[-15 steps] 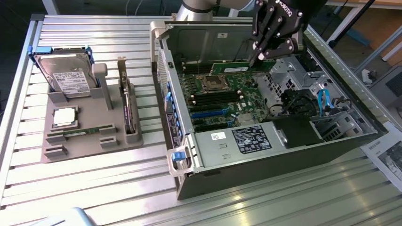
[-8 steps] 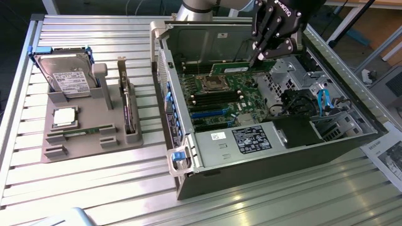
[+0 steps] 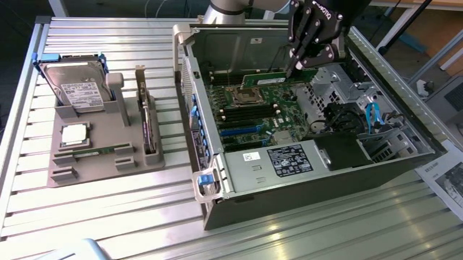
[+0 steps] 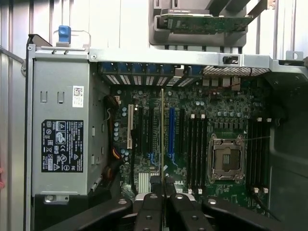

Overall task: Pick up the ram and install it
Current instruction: 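Pick up the ram and move it above insertion slot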

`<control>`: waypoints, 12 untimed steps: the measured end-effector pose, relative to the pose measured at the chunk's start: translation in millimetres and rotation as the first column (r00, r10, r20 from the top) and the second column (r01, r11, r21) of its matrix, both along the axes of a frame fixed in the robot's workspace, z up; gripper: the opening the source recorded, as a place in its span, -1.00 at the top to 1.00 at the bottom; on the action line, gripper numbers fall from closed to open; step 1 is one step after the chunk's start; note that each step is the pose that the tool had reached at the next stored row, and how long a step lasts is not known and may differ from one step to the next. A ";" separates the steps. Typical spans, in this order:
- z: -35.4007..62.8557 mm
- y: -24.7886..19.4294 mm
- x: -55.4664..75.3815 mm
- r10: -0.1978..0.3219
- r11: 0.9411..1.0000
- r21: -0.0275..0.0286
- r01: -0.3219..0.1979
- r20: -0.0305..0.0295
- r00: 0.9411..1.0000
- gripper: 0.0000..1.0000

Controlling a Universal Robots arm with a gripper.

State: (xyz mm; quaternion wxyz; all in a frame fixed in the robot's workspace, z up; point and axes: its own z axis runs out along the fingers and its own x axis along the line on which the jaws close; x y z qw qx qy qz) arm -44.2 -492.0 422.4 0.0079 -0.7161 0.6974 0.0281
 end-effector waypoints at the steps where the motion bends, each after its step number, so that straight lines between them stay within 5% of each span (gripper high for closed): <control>1: 0.0 0.0 0.0 0.000 1.000 0.000 0.000 0.000 1.000 0.76; 12: 0.1 0.0 12.2 0.001 1.000 0.000 -0.001 0.000 1.000 0.76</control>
